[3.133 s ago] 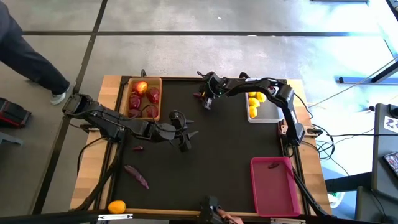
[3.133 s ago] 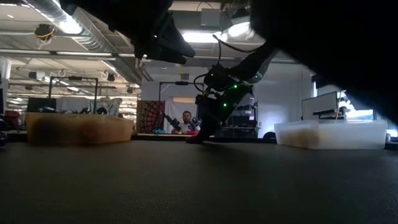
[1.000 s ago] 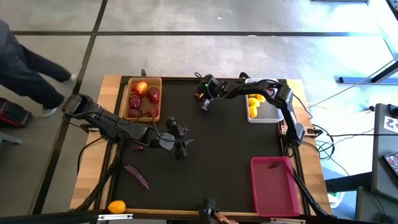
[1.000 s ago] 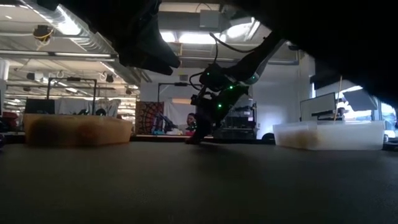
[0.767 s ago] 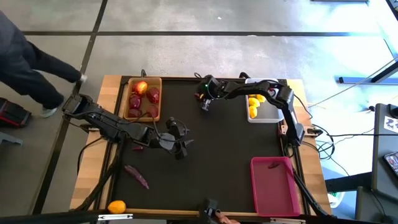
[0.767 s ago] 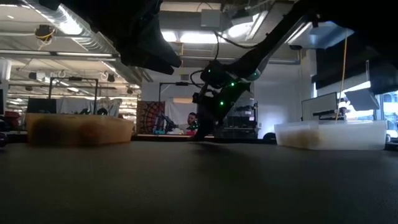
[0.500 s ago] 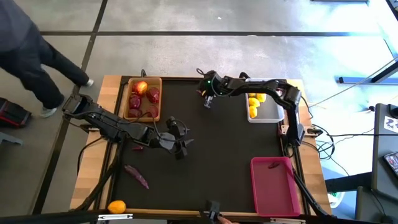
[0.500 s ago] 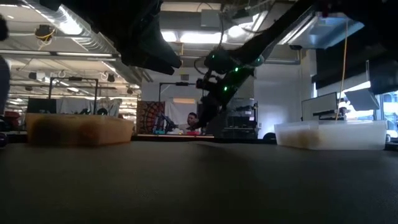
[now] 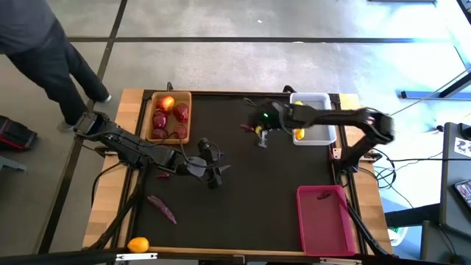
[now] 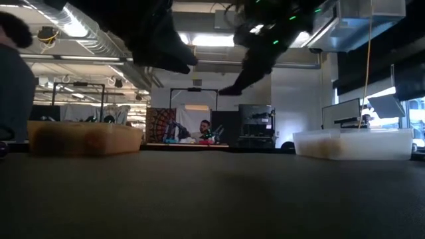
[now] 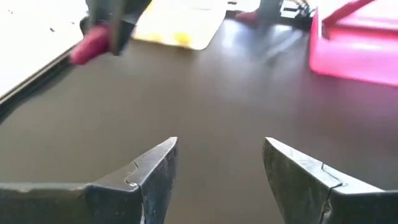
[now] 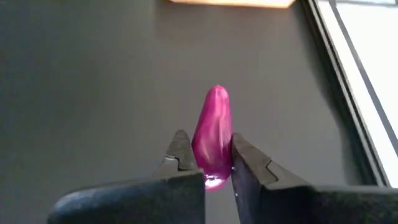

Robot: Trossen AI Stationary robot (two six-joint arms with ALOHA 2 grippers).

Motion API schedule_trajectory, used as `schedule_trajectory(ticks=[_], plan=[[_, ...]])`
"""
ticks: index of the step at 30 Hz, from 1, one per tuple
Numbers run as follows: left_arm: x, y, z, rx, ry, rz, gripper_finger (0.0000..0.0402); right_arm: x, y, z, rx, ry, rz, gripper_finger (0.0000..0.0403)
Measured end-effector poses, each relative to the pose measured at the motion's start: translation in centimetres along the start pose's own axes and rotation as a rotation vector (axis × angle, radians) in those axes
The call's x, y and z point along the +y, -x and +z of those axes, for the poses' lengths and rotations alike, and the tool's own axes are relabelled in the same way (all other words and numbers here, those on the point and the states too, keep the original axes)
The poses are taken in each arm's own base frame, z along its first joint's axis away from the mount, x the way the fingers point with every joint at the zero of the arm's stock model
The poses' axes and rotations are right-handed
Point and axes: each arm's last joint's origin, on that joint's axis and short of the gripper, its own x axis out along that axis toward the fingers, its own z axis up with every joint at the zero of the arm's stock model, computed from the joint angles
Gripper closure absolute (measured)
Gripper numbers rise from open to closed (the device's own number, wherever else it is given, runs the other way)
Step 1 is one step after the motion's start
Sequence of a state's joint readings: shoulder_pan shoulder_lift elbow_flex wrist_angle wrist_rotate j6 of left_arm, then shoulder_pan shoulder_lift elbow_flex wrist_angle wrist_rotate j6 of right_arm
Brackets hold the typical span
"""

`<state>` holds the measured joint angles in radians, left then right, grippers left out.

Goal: Sort produce into baskets
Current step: Put the eggplant into the red bin

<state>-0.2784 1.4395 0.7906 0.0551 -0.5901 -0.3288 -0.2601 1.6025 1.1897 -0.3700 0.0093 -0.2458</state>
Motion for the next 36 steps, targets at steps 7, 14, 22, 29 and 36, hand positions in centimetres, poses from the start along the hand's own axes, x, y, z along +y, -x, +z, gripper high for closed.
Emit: schedule_trajectory(ticks=[7,14,22,29,36], plan=[[-0.3,0.1,1.3,-0.118,0.005,-0.032,0.0172,5.2,4.1,-3.1,-0.143,0.005,0.079,0.0374],[-0.7,-0.1,2.3,-0.228,0.021,-0.058,0.0172,10.0,6.0,-4.1,-0.265,0.033,0.167,0.0375],[-2.2,-2.1,1.9,-0.31,0.047,-0.18,0.0172,13.6,7.4,-3.3,-0.386,0.087,0.179,0.0375],[-2.8,-2.4,2.1,-0.364,0.062,-0.295,0.0173,14.2,7.1,-3.2,-0.397,0.09,0.187,0.0375],[-2.8,-3.1,1.9,-0.348,0.057,-0.287,0.0219,14.3,7.1,-2.7,-0.454,0.078,0.194,0.0375]])
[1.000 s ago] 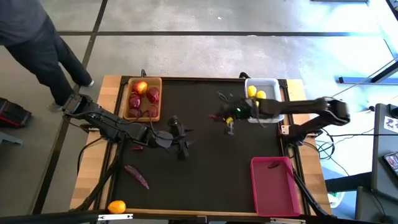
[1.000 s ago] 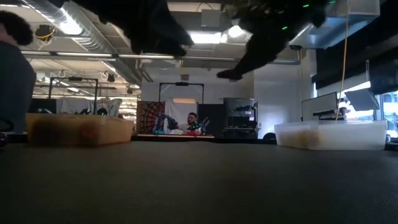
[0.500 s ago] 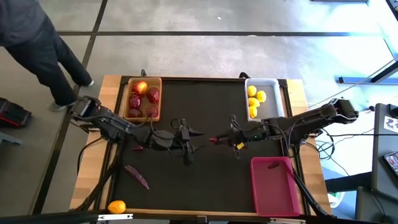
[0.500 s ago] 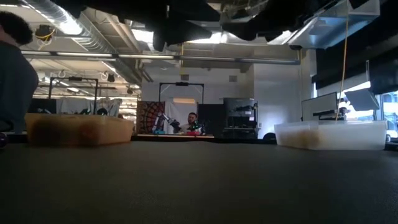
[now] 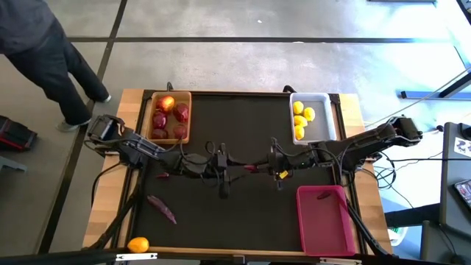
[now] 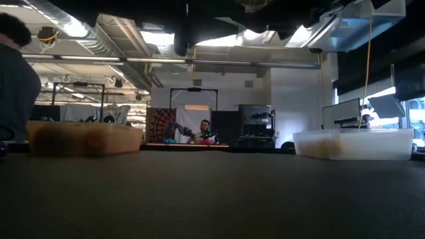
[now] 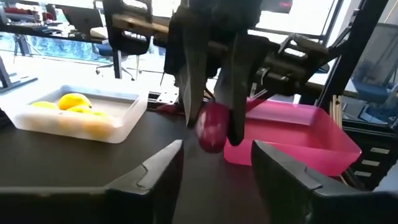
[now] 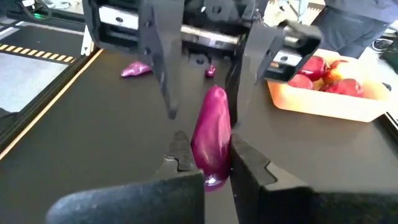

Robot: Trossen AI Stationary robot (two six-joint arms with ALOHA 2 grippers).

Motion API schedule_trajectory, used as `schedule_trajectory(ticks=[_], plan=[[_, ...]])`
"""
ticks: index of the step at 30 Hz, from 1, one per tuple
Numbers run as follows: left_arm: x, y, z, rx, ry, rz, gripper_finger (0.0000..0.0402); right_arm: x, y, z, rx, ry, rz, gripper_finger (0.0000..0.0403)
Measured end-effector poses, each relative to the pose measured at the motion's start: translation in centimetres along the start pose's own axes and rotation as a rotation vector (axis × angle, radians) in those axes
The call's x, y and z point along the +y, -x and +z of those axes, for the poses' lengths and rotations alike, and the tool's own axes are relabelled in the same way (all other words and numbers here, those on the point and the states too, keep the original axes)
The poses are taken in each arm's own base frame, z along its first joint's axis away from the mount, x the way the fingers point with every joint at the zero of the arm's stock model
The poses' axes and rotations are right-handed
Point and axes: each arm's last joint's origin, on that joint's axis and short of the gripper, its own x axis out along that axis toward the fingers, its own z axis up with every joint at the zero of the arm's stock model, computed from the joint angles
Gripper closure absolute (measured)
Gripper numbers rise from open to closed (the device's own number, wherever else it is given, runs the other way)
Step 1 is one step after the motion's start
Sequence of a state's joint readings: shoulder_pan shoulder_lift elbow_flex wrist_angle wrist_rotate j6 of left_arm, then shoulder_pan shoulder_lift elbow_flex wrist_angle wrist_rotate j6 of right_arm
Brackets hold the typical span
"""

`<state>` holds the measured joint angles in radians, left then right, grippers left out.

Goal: Sort produce into baskets
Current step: Put the eggplant into the red bin

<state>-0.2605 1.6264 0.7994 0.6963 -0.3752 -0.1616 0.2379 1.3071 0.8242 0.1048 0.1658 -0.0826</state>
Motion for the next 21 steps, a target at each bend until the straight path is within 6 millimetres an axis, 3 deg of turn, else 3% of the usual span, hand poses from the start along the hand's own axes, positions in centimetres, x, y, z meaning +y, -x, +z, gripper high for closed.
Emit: schedule_trajectory(ticks=[10,21], plan=[[0.0,0.0,0.27,-0.026,-0.002,0.0,0.0303,0.0,-0.02,0.02,-0.003,0.0,0.001,0.0375],[0.03,-0.01,0.25,-0.025,-0.025,0.002,0.0361,0.0,-0.02,-0.01,-0.001,-0.005,0.003,0.0355]])
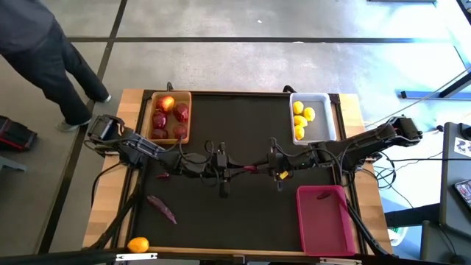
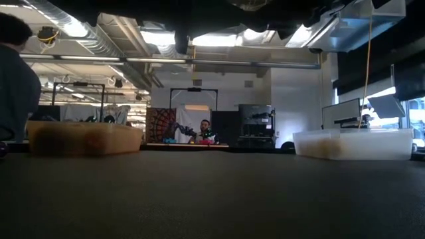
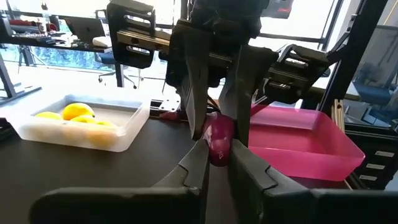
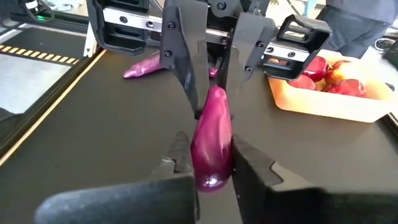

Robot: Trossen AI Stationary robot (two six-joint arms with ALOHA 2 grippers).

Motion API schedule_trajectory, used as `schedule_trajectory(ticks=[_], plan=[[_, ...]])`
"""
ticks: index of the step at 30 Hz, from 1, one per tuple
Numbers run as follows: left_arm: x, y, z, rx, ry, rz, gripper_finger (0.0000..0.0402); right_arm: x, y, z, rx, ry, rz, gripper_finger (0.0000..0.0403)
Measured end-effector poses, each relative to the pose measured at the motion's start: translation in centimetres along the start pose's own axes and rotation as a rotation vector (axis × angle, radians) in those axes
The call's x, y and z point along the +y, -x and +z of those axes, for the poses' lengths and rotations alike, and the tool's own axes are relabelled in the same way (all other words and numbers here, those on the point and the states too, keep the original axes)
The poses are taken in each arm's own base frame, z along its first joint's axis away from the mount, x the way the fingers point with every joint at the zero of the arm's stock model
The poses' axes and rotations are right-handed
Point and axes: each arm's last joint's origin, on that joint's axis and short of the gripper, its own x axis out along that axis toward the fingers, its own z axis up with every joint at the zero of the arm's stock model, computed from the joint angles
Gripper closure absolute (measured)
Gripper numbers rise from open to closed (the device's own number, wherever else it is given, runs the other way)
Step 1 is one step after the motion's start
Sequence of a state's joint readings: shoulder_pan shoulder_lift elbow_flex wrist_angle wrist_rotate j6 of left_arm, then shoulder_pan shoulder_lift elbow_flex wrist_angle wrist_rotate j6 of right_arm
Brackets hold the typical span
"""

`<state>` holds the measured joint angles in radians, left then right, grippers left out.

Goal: Sort produce into baskets
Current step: Put the eggplant into the red bin

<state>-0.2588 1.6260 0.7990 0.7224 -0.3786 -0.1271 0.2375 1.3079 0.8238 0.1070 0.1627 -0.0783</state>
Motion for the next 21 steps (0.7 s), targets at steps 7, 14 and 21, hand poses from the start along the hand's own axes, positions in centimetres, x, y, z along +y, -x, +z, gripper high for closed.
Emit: schedule_trajectory(ticks=[7,14,21], plan=[[-0.02,0.0,0.01,0.0,-0.001,-0.001,0.0362,0.0,-0.01,0.06,-0.008,-0.04,0.026,0.0326],[-0.02,0.0,0.07,-0.007,-0.019,-0.002,0.0366,0.01,0.0,0.38,-0.041,-0.054,0.036,0.0277],[-0.04,0.01,0.18,-0.018,-0.017,-0.006,0.0357,0.07,-0.14,0.04,-0.01,-0.046,0.038,0.0324]])
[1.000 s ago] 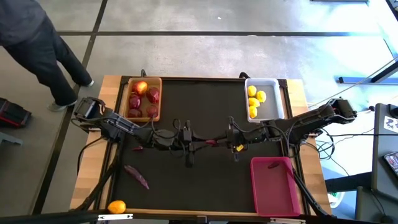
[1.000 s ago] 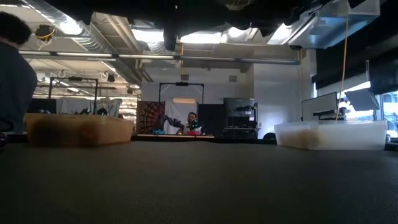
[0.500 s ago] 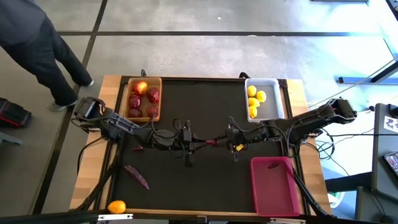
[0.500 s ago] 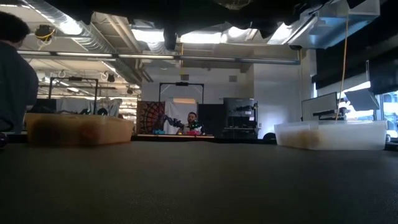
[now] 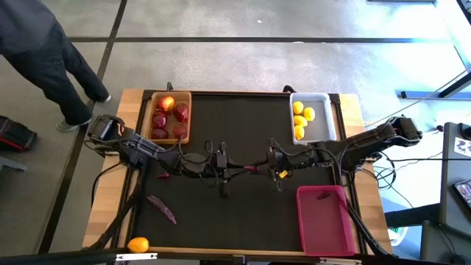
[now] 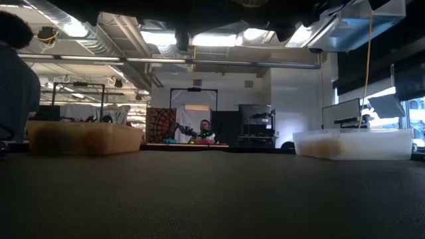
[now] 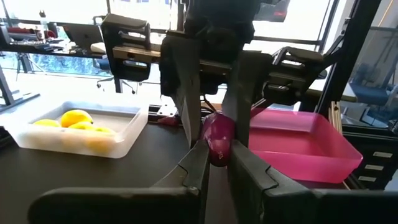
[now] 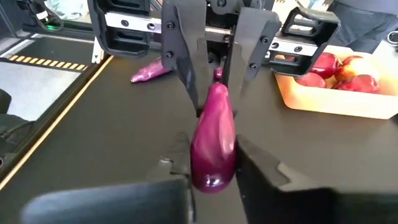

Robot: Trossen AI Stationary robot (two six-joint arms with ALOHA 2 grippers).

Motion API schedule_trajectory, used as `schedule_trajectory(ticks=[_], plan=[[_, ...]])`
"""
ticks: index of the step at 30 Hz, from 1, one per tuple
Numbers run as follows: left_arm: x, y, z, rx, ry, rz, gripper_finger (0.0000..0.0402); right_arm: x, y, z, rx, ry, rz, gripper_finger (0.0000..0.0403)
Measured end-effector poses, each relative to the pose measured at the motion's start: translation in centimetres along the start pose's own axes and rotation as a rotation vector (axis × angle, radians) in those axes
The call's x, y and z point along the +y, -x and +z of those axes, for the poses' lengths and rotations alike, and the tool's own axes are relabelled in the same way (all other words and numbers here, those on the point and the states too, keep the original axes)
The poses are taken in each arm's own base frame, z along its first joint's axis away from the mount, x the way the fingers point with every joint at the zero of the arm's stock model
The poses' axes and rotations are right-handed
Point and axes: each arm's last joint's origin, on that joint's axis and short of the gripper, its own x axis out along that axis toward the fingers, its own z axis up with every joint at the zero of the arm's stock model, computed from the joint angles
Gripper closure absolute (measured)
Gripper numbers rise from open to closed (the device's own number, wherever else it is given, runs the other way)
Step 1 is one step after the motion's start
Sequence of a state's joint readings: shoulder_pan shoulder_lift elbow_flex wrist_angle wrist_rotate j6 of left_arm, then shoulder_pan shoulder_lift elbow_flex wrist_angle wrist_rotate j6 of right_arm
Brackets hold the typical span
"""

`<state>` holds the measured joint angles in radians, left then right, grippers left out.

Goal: Sort produce into baskets
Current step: Put the eggplant into the red bin

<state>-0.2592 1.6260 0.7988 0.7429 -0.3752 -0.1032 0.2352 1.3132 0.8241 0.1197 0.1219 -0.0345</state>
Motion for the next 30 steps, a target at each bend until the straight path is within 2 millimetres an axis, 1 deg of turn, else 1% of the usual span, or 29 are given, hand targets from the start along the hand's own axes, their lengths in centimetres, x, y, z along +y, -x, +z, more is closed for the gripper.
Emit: schedule_trajectory(ticks=[4,5,7,9,11,14,18,21,25,30], plan=[[0.0,0.0,-0.1,0.004,-0.002,0.0,0.0356,0.0,0.0,-0.1,0.005,0.023,0.0,0.0383],[0.0,0.0,-0.1,0.005,-0.002,0.0,0.0355,0.0,0.0,-0.1,0.005,0.023,0.0,0.039],[0.0,0.0,-0.1,0.005,-0.002,0.0,0.0354,0.0,0.0,-0.1,0.005,0.024,-0.001,0.0391],[0.0,0.0,-0.1,0.006,-0.003,0.001,0.0347,0.0,0.0,-0.1,0.009,0.025,0.0,0.0381],[0.0,0.0,-0.2,0.017,-0.006,0.003,0.033,0.0,0.2,-0.1,0.025,0.026,0.001,0.0375],[0.1,0.0,-0.5,0.048,-0.002,0.009,0.0294,-0.1,0.9,-0.2,0.052,0.009,0.004,0.0378],[0.2,0.1,-1.1,0.114,-0.014,0.017,0.0246,0.5,2.6,-0.1,0.098,-0.011,0.03,0.0384],[0.2,0.2,-1.7,0.168,-0.021,0.022,0.0224,1.4,4.3,-0.3,0.152,-0.048,0.067,0.0383],[0.2,0.3,-2.0,0.202,-0.008,0.029,0.0213,2.9,6.6,-1.0,0.261,-0.119,0.121,0.0382],[0.2,0.3,-2.0,0.2,-0.002,0.029,0.0216,5.0,8.9,-2.0,0.393,-0.249,0.173,0.0382]])
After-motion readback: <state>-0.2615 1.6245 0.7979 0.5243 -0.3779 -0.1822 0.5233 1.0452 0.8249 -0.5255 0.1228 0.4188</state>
